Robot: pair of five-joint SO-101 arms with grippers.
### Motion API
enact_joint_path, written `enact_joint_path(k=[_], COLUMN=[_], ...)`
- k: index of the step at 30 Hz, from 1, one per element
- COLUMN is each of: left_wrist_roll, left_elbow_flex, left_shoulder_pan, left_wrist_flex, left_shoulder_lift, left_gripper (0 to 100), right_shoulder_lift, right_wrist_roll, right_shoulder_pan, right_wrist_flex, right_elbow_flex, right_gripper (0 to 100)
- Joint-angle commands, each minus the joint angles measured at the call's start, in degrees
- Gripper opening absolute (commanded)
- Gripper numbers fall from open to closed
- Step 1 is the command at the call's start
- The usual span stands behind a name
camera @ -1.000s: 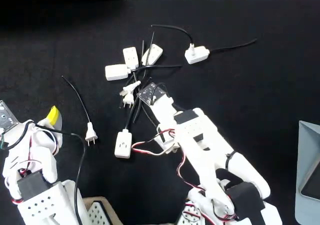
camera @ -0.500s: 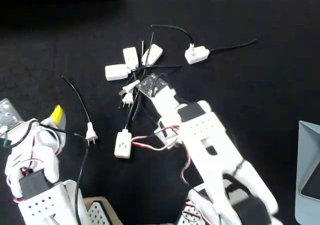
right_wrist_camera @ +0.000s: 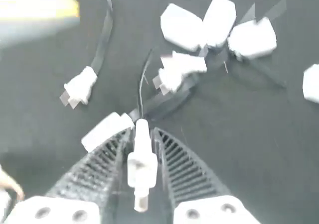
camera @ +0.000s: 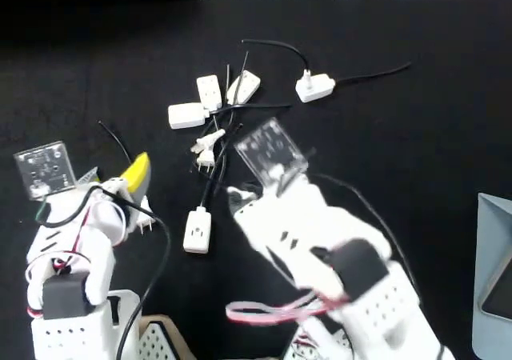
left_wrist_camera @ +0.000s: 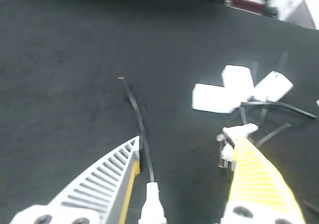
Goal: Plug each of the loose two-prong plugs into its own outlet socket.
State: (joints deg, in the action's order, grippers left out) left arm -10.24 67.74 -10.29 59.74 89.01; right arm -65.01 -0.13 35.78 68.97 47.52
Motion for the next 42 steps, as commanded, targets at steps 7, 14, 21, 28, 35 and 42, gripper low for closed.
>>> enact_joint_path(k=[7, 14, 21, 28, 35, 42], left_wrist_roll=[0.09, 0.44, 0.62, 0.62, 0.62, 0.62], left_elbow_flex=[-5.58, -7.78, -9.19, -8.04, -3.65, 0.04], left_shoulder_pan=[5.05, 5.41, 4.79, -1.71, -2.68, -2.68], left_wrist_flex=[-0.88, 3.25, 8.97, 8.70, 5.36, 2.29], left_shoulder_lift=[0.44, 0.44, 0.44, 0.44, 0.44, 0.44], left_gripper=[30, 30, 30, 30, 30, 30], right_shoulder_lift=[-13.23, -13.85, -1.10, 15.08, 28.18, 36.97], right_wrist_roll=[-2.90, -2.81, -2.46, 2.55, 8.09, 11.69], right_shoulder_pan=[7.38, 5.27, -0.88, -4.75, -7.12, -7.12], right_wrist_flex=[-20.40, -23.12, -18.90, -16.18, -16.18, -15.47], right_elbow_flex=[12.18, 13.32, 13.76, 13.76, 13.49, 11.74], right_gripper=[1.1, 1.1, 1.2, 1.3, 1.3, 1.3])
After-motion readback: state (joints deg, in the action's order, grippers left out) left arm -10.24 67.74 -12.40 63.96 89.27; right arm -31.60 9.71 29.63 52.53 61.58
